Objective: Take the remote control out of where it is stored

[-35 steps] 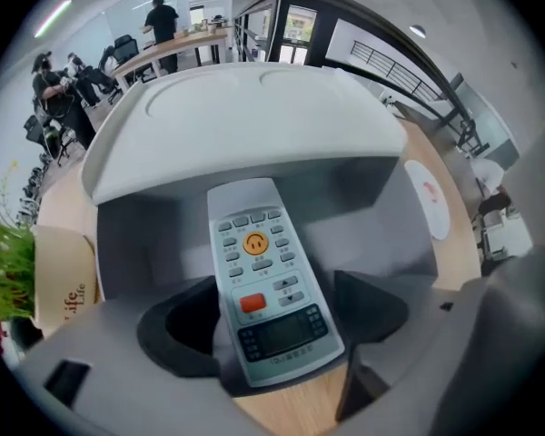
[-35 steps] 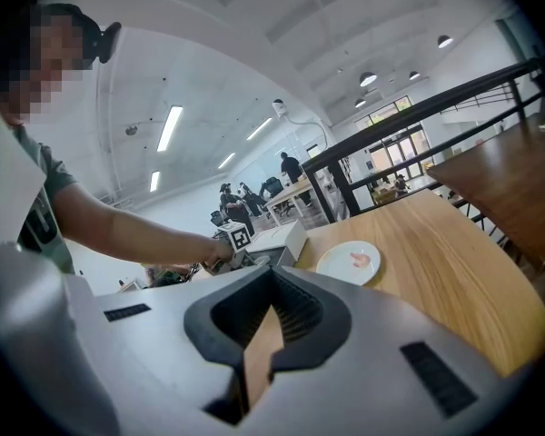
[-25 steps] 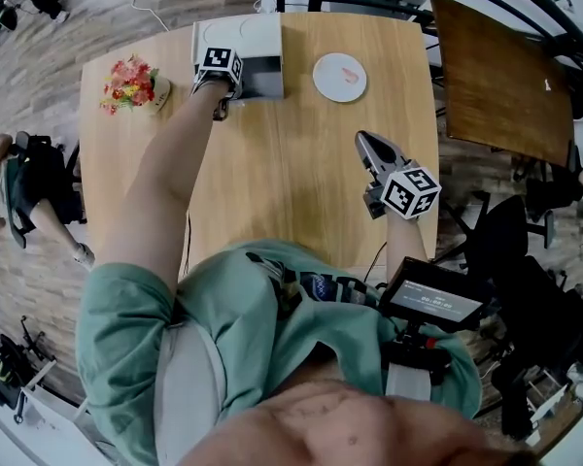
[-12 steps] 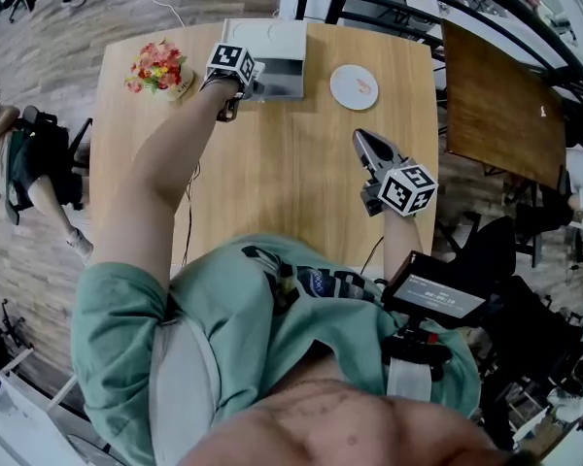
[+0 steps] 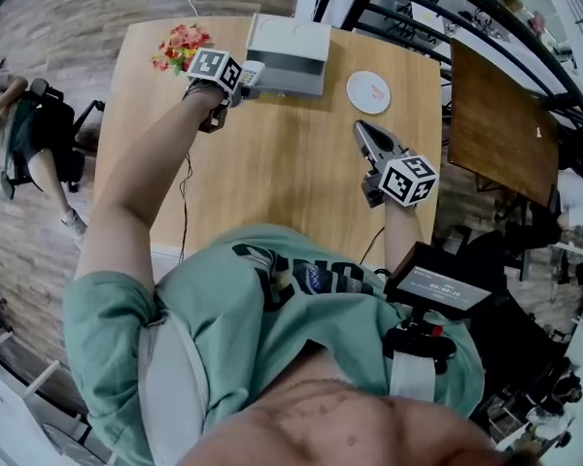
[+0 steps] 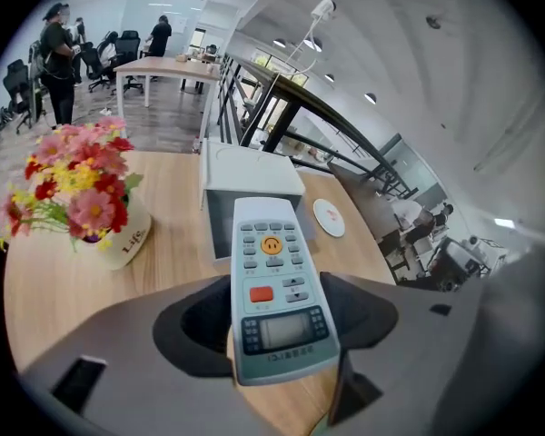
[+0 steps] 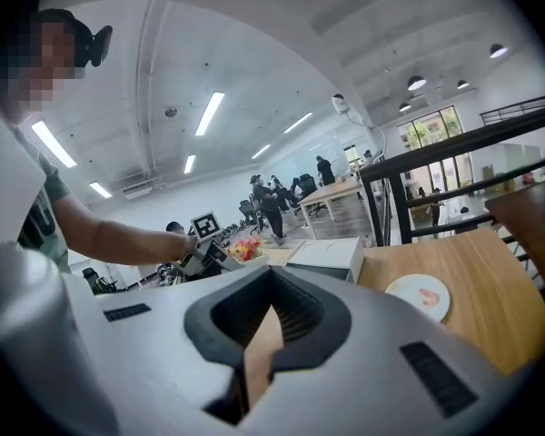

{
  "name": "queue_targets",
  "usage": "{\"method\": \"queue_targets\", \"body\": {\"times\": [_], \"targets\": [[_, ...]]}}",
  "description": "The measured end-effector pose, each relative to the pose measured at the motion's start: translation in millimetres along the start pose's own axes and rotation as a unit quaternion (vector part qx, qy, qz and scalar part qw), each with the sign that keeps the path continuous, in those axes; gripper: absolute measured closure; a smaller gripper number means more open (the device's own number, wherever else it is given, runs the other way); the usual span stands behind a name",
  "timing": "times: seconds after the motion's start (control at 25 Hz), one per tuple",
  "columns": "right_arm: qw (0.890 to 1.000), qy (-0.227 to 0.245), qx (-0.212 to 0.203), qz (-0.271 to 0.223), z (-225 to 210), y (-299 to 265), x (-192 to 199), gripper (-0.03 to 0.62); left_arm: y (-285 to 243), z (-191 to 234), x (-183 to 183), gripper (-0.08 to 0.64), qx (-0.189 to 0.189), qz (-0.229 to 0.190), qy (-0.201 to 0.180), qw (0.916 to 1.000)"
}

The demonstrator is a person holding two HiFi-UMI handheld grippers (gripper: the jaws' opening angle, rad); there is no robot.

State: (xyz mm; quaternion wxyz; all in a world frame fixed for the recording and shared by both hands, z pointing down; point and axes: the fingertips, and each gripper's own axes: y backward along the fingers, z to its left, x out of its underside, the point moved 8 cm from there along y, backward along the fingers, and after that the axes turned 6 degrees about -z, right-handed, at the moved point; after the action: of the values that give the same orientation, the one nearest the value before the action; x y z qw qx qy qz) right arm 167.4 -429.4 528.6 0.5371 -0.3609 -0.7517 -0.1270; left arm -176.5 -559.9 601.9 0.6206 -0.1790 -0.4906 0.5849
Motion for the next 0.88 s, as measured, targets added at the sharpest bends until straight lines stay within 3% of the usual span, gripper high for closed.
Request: {"method": "queue_targets", "body": {"times": [0.28,0.48,0.88], "targets": [[0.999,0.022,-0.026,0.012,39,-36,-7,0.588,60,37,45,0.258,0.000,-0.039,0.015,0.9991],[0.999,0.030,-0.034,0.015,68,-66,-11,0.588,108,51,70,0.259,0.002,-0.059,-0.009,0.9982],[0.999,0.041,0.004,0.007,168,-87,-6,0.588,189,68,109,0.259,0.064,-0.080,-0.065,0.9927]]}}
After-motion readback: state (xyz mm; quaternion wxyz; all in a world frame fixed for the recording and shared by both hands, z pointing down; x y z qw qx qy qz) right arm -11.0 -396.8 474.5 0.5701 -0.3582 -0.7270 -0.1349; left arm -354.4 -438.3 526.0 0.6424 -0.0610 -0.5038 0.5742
